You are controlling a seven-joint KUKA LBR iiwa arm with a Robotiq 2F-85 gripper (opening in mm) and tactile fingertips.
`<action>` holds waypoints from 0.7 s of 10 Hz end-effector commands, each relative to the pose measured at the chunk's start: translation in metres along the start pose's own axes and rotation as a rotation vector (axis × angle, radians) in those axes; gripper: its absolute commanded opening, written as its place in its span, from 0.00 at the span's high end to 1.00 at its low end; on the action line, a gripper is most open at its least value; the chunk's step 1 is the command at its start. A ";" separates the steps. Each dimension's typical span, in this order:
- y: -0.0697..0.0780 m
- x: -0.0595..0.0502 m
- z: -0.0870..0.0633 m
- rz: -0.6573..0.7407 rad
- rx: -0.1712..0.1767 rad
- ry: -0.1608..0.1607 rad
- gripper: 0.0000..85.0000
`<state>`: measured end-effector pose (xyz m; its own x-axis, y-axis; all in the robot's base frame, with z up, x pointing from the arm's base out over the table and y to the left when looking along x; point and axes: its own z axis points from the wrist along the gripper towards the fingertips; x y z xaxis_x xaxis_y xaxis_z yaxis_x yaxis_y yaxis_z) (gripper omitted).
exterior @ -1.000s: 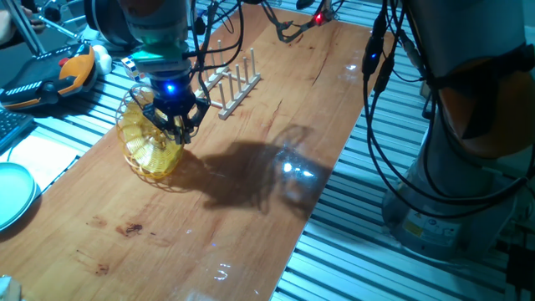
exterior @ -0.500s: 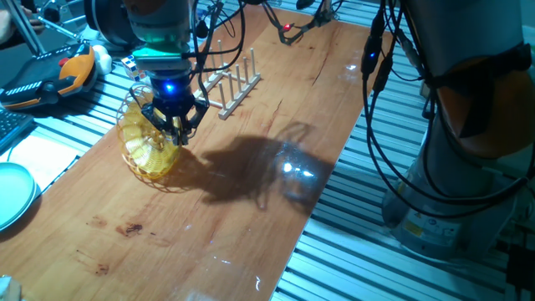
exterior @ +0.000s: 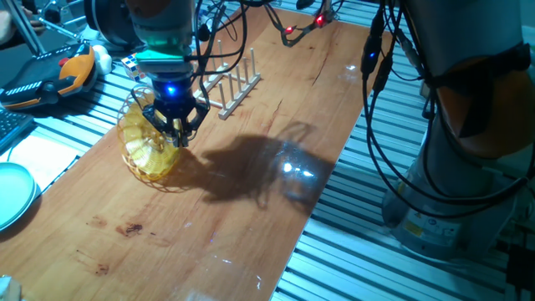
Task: Take the dish off the dish rack
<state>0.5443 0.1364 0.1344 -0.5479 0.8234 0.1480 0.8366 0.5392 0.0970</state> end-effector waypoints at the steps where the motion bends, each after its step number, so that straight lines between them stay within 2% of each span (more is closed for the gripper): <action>1: 0.000 0.000 0.000 -0.007 0.005 -0.021 0.99; 2: 0.000 0.000 0.000 -0.023 0.011 -0.052 0.99; 3: 0.000 0.000 0.000 -0.031 0.008 -0.061 0.99; 4: 0.000 0.000 0.000 -0.026 -0.003 -0.056 0.99; 6: 0.000 0.000 0.000 -0.014 -0.009 -0.067 0.99; 7: 0.000 0.000 0.000 -0.012 -0.021 -0.054 0.99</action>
<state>0.5441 0.1365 0.1343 -0.5566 0.8256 0.0924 0.8295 0.5459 0.1182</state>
